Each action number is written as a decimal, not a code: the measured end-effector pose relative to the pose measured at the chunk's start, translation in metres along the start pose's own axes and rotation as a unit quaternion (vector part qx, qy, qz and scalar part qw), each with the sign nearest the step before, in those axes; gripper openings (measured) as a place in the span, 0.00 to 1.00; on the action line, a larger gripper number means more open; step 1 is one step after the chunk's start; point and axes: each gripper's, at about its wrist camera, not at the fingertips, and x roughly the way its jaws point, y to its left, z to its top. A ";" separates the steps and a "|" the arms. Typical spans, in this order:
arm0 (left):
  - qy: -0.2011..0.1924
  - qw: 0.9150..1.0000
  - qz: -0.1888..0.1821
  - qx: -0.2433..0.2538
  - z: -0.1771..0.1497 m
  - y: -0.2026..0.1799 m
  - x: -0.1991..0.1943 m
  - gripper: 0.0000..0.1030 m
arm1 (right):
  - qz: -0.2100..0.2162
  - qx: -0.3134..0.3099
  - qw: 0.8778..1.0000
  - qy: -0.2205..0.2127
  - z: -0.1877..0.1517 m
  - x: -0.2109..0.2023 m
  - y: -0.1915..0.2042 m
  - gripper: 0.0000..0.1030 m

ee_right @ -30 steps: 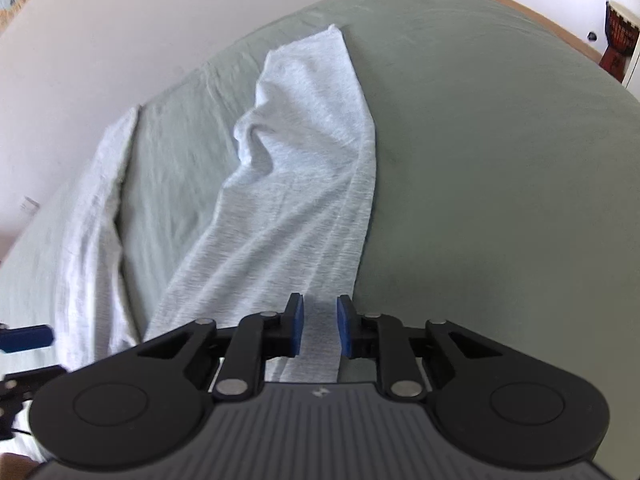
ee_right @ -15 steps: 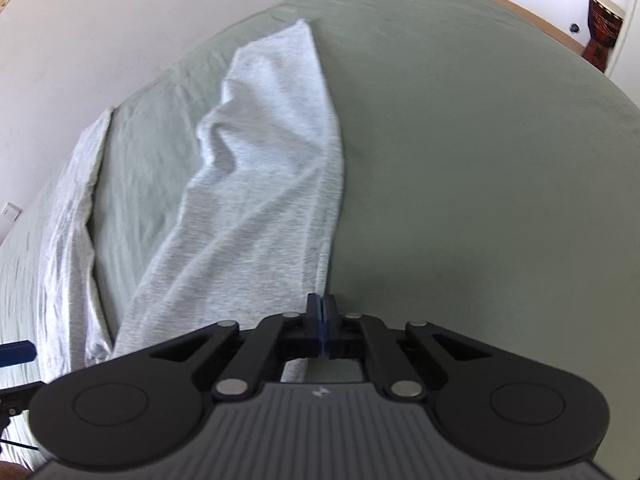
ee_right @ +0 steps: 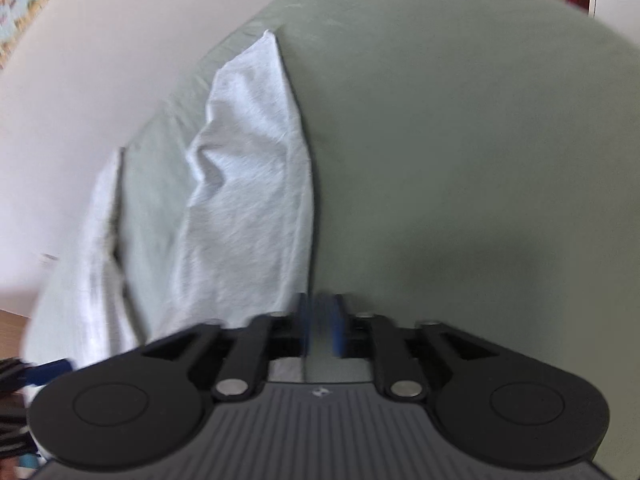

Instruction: Fold clothes

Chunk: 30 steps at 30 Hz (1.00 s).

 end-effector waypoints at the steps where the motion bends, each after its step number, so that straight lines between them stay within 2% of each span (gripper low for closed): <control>1: 0.000 1.000 0.000 -0.002 0.000 0.000 0.000 0.43 | 0.005 -0.003 1.000 0.005 -0.004 0.000 0.001 0.27; 5: 0.000 1.000 0.000 0.000 0.001 -0.001 -0.001 0.43 | 0.005 -0.024 0.999 0.025 -0.024 0.008 0.008 0.27; 8: 0.000 1.000 -0.004 0.004 0.000 -0.004 -0.002 0.43 | 0.011 -0.018 1.000 0.021 -0.031 0.014 0.008 0.26; 9: 0.000 1.000 -0.005 0.005 -0.001 -0.005 -0.003 0.43 | 0.012 -0.018 1.000 0.020 -0.032 0.014 0.008 0.18; 10: 0.000 1.000 -0.005 0.006 -0.002 -0.005 -0.003 0.43 | 0.013 -0.019 1.000 0.020 -0.032 0.013 0.009 0.03; 11: 0.000 1.000 -0.006 0.006 -0.002 -0.005 -0.004 0.43 | 0.014 -0.019 0.999 0.021 -0.033 0.013 0.009 0.01; 18: 0.001 1.000 -0.004 0.001 -0.005 0.000 -0.005 0.43 | -0.032 -0.023 0.999 0.004 -0.040 -0.006 0.006 0.01; 20: 0.003 1.000 -0.005 0.000 -0.005 0.000 -0.003 0.43 | -0.035 -0.017 0.999 0.008 -0.040 -0.001 0.000 0.01; 21: 0.003 1.000 -0.006 0.000 -0.005 -0.001 -0.002 0.43 | -0.024 -0.010 1.000 0.010 -0.039 0.000 -0.002 0.02; 23: 0.003 1.000 -0.009 0.002 -0.004 -0.001 -0.002 0.43 | -0.004 0.001 1.000 0.012 -0.036 -0.001 -0.006 0.12; 24: 0.003 1.000 -0.011 0.004 -0.004 -0.001 -0.001 0.43 | 0.010 0.006 1.000 0.008 -0.031 -0.005 -0.008 0.25; 25: 0.004 1.000 -0.011 0.004 -0.003 0.000 0.000 0.43 | 0.020 0.009 1.000 -0.003 -0.025 -0.010 -0.009 0.31; 26: 0.004 1.000 -0.010 0.004 -0.002 0.001 0.001 0.43 | 0.020 0.006 1.000 -0.009 -0.020 -0.013 -0.009 0.32; 30: 0.007 1.000 -0.009 -0.003 0.006 0.005 0.009 0.43 | 0.000 -0.022 0.999 -0.050 0.033 -0.018 0.001 0.32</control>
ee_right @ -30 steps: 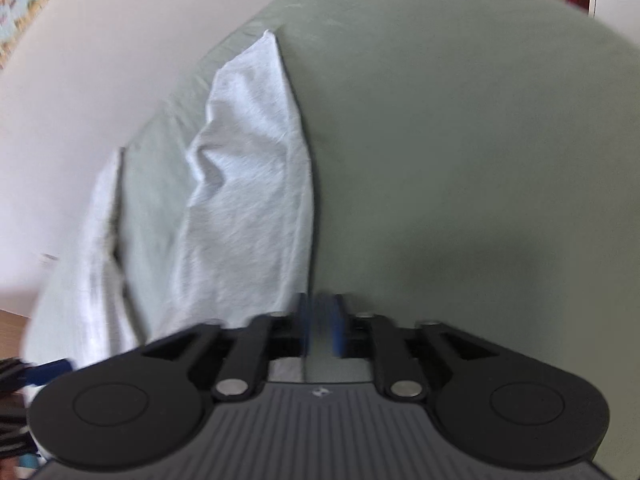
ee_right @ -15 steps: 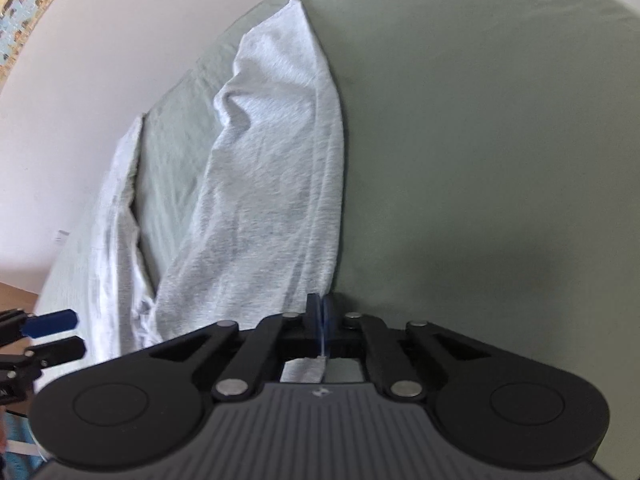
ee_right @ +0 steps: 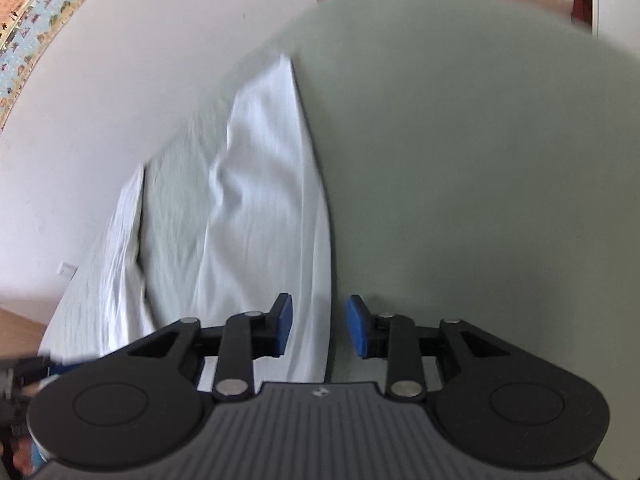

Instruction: Fold clothes

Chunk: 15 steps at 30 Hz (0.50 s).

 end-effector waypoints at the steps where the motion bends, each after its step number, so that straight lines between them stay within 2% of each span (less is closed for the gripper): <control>1: 0.000 1.000 -0.001 0.000 0.002 0.000 0.001 0.43 | -0.006 -0.006 1.000 -0.006 0.017 0.005 0.003 0.32; 5: -0.002 1.000 -0.010 0.005 0.011 -0.005 0.007 0.43 | -0.017 -0.019 1.000 -0.017 0.076 0.036 0.023 0.32; 9: -0.003 1.000 -0.018 0.009 0.023 -0.006 0.011 0.43 | -0.036 -0.061 0.997 -0.020 0.133 0.084 0.058 0.32; 12: -0.007 1.000 -0.017 0.007 0.037 -0.002 0.012 0.43 | -0.064 -0.084 0.994 -0.018 0.158 0.116 0.074 0.32; 15: -0.011 1.000 -0.005 0.002 0.051 0.006 0.012 0.43 | -0.077 -0.078 0.994 -0.014 0.186 0.154 0.078 0.32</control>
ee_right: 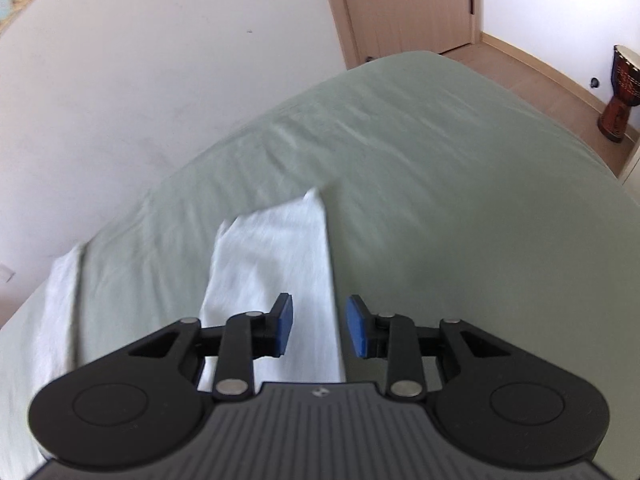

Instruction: Fold clothes

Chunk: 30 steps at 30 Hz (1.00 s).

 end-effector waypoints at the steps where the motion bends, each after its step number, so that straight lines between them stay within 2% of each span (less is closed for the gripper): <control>1: -0.002 1.000 0.005 -0.004 0.005 0.003 0.001 0.43 | 0.005 0.007 1.000 0.001 0.006 0.006 -0.001 0.32; 6: 0.005 1.000 0.017 -0.022 0.019 0.014 0.013 0.43 | 0.028 0.019 0.999 0.010 0.019 0.037 -0.005 0.32; 7: 0.008 1.000 0.018 -0.022 0.020 0.014 0.017 0.43 | 0.031 0.016 0.999 0.011 0.021 0.043 -0.004 0.25; 9: 0.015 0.999 0.020 -0.022 0.022 0.013 0.024 0.43 | 0.035 0.010 0.999 0.005 0.023 0.046 -0.003 0.01; 11: 0.022 0.999 0.020 -0.021 0.024 0.012 0.032 0.43 | 0.038 0.014 0.999 0.000 0.027 0.044 -0.008 0.01; 13: 0.026 0.999 0.020 -0.023 0.025 0.009 0.037 0.43 | 0.029 0.018 0.999 -0.029 0.035 0.037 -0.014 0.01; 16: 0.030 0.999 0.017 -0.024 0.025 0.005 0.042 0.43 | 0.009 0.028 0.998 -0.056 0.046 0.027 -0.032 0.01; 21: 0.034 0.999 0.020 -0.024 0.026 0.001 0.049 0.43 | -0.011 0.067 0.996 -0.059 0.051 0.029 -0.070 0.01; 24: 0.035 0.999 0.022 -0.027 0.025 0.000 0.051 0.43 | 0.002 0.097 0.994 -0.058 0.044 0.036 -0.089 0.02; 26: 0.036 0.999 0.021 -0.024 0.026 -0.001 0.052 0.43 | 0.020 0.113 0.991 -0.065 0.040 0.034 -0.098 0.09; 28: 0.037 0.999 0.021 -0.019 0.025 -0.003 0.053 0.43 | 0.023 0.124 0.989 -0.077 0.039 0.024 -0.103 0.28; 30: 0.037 0.999 0.020 -0.017 0.023 -0.004 0.054 0.43 | 0.026 0.131 0.986 -0.100 0.042 0.016 -0.099 0.31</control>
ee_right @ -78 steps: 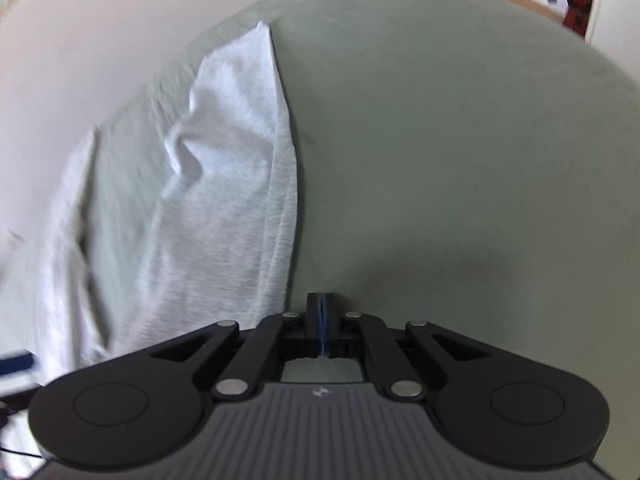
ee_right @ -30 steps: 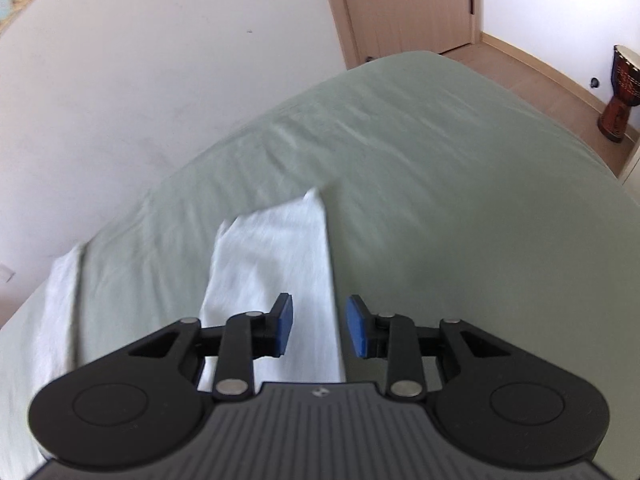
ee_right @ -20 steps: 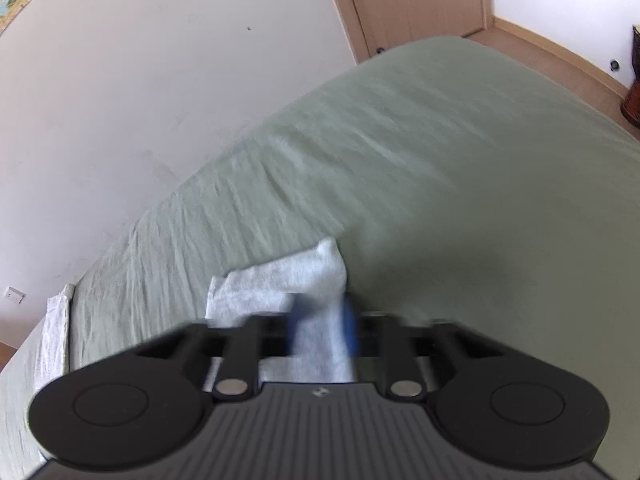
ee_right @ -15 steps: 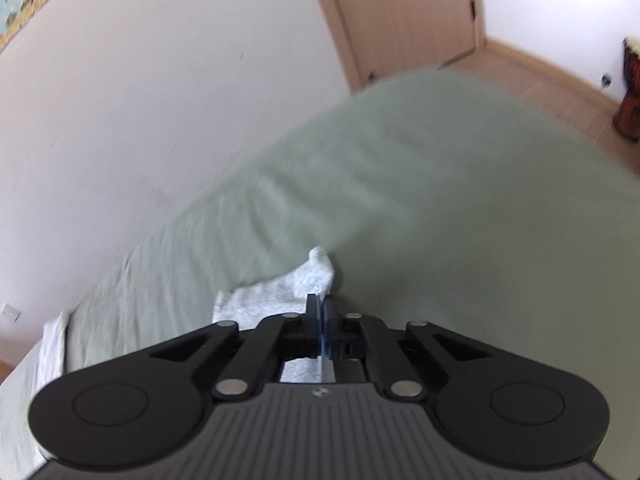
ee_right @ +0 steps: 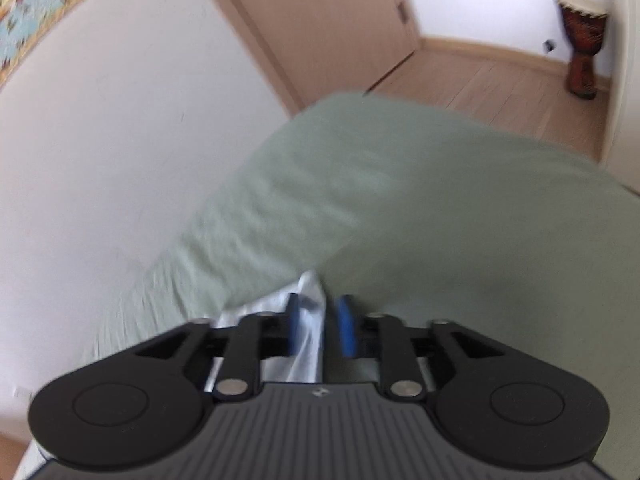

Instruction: Fold clothes

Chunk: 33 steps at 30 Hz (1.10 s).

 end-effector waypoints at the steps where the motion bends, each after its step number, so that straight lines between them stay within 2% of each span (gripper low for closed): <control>1: 0.001 1.000 0.000 -0.001 -0.001 -0.001 0.000 0.43 | 0.017 -0.004 1.000 -0.004 0.003 -0.005 0.005 0.31; 4: 0.002 1.000 -0.002 -0.006 -0.001 -0.001 0.002 0.43 | 0.052 -0.068 0.996 0.027 0.001 -0.007 0.044 0.31; 5: 0.002 1.000 -0.003 -0.006 -0.001 -0.002 0.003 0.43 | 0.046 -0.109 0.992 0.041 -0.005 -0.004 0.065 0.30; 8: 0.002 1.000 -0.005 -0.004 -0.003 -0.003 -0.001 0.43 | -0.002 -0.187 0.979 0.076 -0.025 0.013 0.104 0.30; 11: 0.003 1.000 -0.006 -0.003 -0.008 0.000 -0.006 0.43 | -0.038 -0.216 0.971 0.095 -0.037 0.031 0.120 0.30; 15: 0.004 1.000 -0.004 -0.006 -0.009 0.005 -0.008 0.43 | -0.107 -0.250 0.957 0.103 -0.047 0.050 0.132 0.30; 17: 0.005 1.000 -0.002 -0.008 -0.007 0.007 -0.006 0.43 | -0.121 -0.252 0.954 0.107 -0.046 0.054 0.134 0.18; 18: 0.004 1.000 0.000 -0.007 -0.004 0.008 -0.005 0.43 | -0.127 -0.250 0.954 0.109 -0.045 0.056 0.135 0.06; 20: 0.000 1.000 0.005 -0.006 0.002 0.009 -0.004 0.43 | -0.137 -0.244 0.953 0.114 -0.043 0.059 0.137 0.06; 23: -0.006 1.000 0.015 -0.005 0.010 0.011 -0.002 0.43 | -0.122 -0.216 0.964 0.093 -0.032 0.054 0.141 0.04; 26: -0.015 1.000 0.026 -0.010 0.016 0.014 0.000 0.43 | -0.086 -0.192 0.975 0.074 -0.026 0.053 0.140 0.04; 29: -0.020 0.999 0.029 -0.014 0.022 0.016 0.000 0.43 | -0.052 -0.162 0.982 0.086 -0.027 0.061 0.134 0.06; 32: -0.023 0.999 0.032 -0.013 0.025 0.014 -0.003 0.43 | -0.028 -0.151 0.985 0.075 -0.035 0.053 0.131 0.22; 33: -0.024 0.999 0.032 -0.013 0.025 0.014 -0.004 0.43 | -0.004 -0.142 0.988 0.060 -0.034 0.041 0.129 0.30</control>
